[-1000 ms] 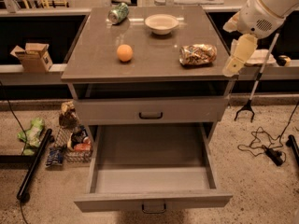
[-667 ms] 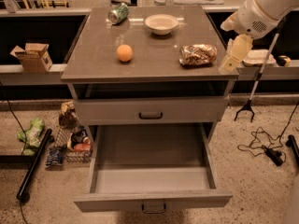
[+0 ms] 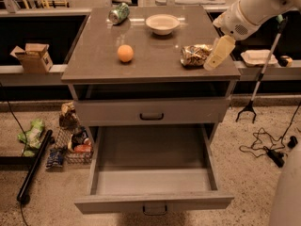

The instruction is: Place orange can into middle drawer

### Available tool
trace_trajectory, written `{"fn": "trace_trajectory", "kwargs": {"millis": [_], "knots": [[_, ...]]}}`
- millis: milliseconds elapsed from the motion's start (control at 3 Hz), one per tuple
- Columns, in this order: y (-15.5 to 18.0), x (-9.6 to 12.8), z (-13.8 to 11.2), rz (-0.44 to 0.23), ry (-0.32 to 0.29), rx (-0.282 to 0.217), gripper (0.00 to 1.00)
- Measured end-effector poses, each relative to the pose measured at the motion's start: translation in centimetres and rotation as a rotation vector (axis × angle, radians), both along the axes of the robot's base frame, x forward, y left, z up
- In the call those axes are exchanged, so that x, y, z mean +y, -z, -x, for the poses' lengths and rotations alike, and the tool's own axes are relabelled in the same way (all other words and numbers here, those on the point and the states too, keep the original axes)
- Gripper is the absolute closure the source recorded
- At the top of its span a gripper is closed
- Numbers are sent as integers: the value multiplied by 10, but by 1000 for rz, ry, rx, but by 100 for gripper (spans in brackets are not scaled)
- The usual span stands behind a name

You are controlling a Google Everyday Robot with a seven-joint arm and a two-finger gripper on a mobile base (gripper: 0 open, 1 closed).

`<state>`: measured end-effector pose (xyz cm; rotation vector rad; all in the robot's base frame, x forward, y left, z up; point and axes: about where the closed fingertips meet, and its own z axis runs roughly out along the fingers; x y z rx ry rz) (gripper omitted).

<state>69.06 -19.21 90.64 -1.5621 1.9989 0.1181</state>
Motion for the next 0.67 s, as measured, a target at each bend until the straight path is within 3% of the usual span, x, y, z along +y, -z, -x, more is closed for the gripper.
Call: {"fn": "trace_trajectory", "kwargs": {"millis": [667], "knots": [[44, 11, -38, -6, 65, 64, 0]]}}
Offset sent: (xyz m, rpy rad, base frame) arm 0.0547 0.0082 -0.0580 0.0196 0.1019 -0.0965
